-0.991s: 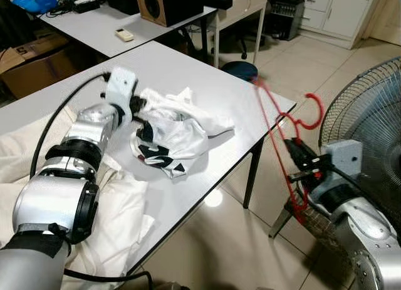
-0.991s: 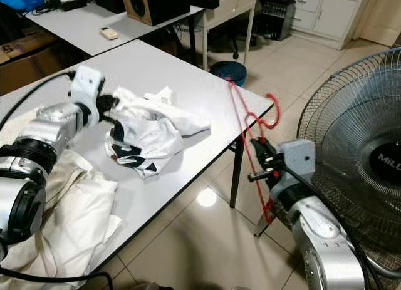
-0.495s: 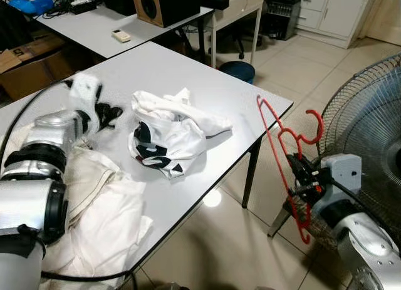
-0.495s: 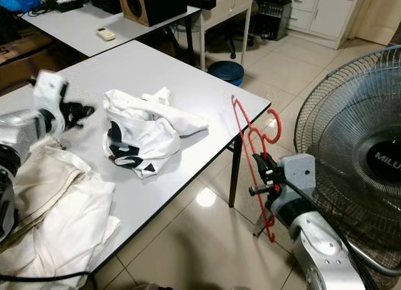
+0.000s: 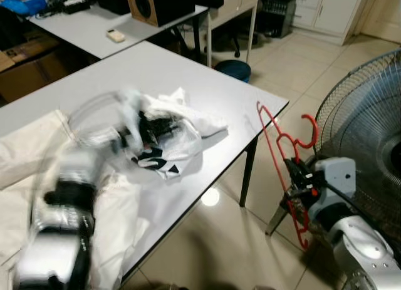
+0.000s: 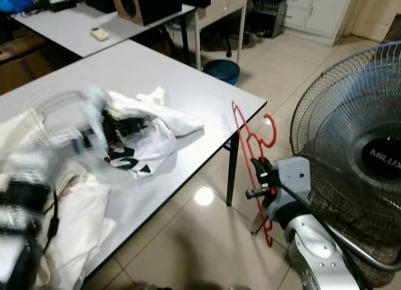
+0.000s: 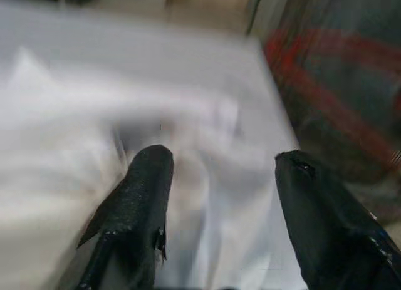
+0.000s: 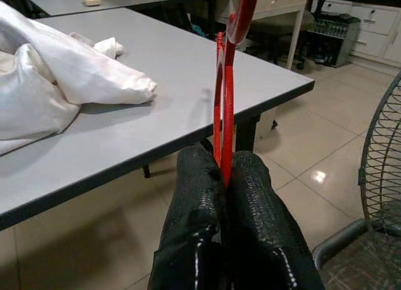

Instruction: Hang hanger

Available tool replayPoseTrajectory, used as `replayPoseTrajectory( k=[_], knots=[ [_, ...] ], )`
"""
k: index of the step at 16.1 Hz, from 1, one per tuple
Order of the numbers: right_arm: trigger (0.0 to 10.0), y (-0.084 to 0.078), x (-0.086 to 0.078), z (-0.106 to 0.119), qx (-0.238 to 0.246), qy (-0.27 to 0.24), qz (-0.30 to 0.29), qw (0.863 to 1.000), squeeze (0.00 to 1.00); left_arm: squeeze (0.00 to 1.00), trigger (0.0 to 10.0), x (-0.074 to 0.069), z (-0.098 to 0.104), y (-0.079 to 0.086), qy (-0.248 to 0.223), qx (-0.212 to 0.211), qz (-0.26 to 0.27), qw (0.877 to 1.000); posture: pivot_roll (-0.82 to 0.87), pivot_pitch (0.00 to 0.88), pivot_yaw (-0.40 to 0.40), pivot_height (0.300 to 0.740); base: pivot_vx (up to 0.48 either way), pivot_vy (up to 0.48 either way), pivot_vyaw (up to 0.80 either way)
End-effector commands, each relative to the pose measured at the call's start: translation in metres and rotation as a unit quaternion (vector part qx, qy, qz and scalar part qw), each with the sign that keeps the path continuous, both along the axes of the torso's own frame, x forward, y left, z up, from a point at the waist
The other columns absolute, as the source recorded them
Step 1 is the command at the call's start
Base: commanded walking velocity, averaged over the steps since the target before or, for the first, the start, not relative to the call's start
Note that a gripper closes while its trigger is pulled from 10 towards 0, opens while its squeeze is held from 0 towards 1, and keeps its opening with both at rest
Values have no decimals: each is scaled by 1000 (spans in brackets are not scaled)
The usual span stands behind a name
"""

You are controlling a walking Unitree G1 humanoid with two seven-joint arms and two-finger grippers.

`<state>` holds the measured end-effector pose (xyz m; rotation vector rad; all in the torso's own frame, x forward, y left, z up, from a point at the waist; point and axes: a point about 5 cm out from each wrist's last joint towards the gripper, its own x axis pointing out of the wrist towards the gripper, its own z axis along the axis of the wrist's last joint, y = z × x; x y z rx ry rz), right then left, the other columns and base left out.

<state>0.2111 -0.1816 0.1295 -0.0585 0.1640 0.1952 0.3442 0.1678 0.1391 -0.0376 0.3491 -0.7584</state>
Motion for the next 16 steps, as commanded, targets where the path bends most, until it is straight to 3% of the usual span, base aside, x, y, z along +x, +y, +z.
replayPoseTrajectory(
  k=[1, 3, 7, 8, 11, 13, 14, 15, 16],
  knots=[
    [10000, 0, -2, 4, -4, -5, -4, 1000, 0, 1000, 10000, -2, 5, -4, -15, 30, 17, 999, -212, 41, 111, 740, 0, 0, 0],
    [10000, -2, -4, 3, -6, -2, -9, 1000, 0, 1000, 10000, -13, 2, -15, 15, 26, 45, 999, -213, 44, 110, 740, 0, 0, 0],
    [10000, 0, -4, 4, -7, -2, -9, 1000, 0, 961, 10000, -22, 0, -38, 28, 12, 44, 999, -223, 50, 111, 740, 0, 0, 0],
    [10000, 0, -5, 4, -8, -1, -9, 1000, 0, 0, 10000, -25, -1, -46, 33, 6, 37, 999, -224, 50, 111, 740, 0, 0, 0],
    [10000, -1, -6, 4, -10, 0, -11, 1000, 0, 0, 10000, -26, -11, -57, 25, 53, 45, 997, -227, 52, 113, 740, 0, 0, 0],
    [10000, 0, -5, 5, -11, -1, -10, 1000, 0, 0, 10000, -19, -20, -55, -15, 135, 76, 988, -231, 55, 113, 740, 0, 0, 0],
    [10000, 0, -5, 5, -11, -2, -10, 1000, 0, 0, 10000, -19, -22, -54, -17, 144, 80, 986, -231, 55, 113, 740, 0, 0, 0],
    [10000, 1, -5, 6, -11, -3, -9, 1000, 0, 0, 10000, -16, -26, -51, -37, 193, 87, 977, -231, 55, 113, 740, 0, 0, 0],
    [10000, 1, -5, 6, -11, -3, -8, 1000, 0, 0, 3882, -15, -27, -51, -41, 199, 88, 975, -235, 54, 113, 740, 0, 0, 0]
  ],
)
